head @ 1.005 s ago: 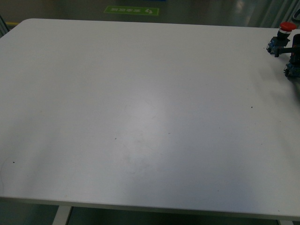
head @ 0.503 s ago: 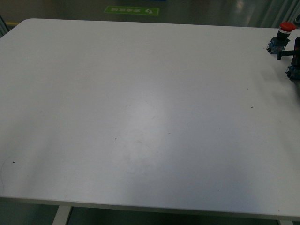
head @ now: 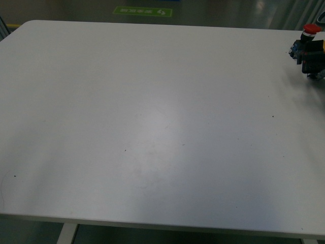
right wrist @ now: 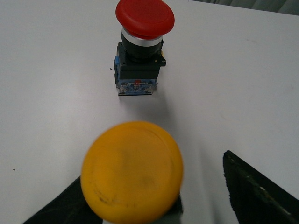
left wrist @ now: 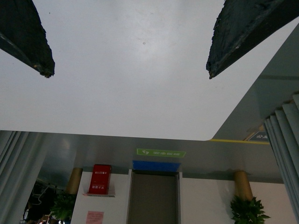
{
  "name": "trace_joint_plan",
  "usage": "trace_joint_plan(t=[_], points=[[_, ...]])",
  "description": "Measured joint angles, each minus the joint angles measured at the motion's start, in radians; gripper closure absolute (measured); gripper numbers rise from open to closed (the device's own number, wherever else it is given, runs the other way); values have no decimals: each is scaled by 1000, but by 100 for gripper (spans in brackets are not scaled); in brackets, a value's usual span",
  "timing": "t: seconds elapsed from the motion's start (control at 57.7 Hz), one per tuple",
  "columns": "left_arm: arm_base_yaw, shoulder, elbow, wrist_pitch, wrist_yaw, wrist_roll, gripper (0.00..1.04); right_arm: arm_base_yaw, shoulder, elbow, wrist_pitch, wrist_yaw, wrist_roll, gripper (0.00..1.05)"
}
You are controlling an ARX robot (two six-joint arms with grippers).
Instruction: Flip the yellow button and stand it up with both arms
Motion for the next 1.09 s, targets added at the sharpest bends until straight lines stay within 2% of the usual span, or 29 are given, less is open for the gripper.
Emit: trace_joint_plan(t=[0.052, 0.104, 0.191, 0.711, 0.936, 1.092], points=[[0, 0, 0, 0, 0, 0, 7, -1, 0, 0, -4, -1, 0, 10], [0, 0, 0, 0, 0, 0, 7, -2, 0, 2, -8, -2, 4, 5], [0, 0, 0, 0, 0, 0, 7, -3, 0, 5, -11, -3, 4, 8], [0, 0, 0, 0, 0, 0, 7, -3, -26, 7, -32, -37, 29, 7], [0, 0, 0, 0, 0, 0, 7, -12, -150, -29, -35, -56, 82, 7], [0, 0, 0, 0, 0, 0, 7, -23, -286, -103, -37, -113, 131, 7]])
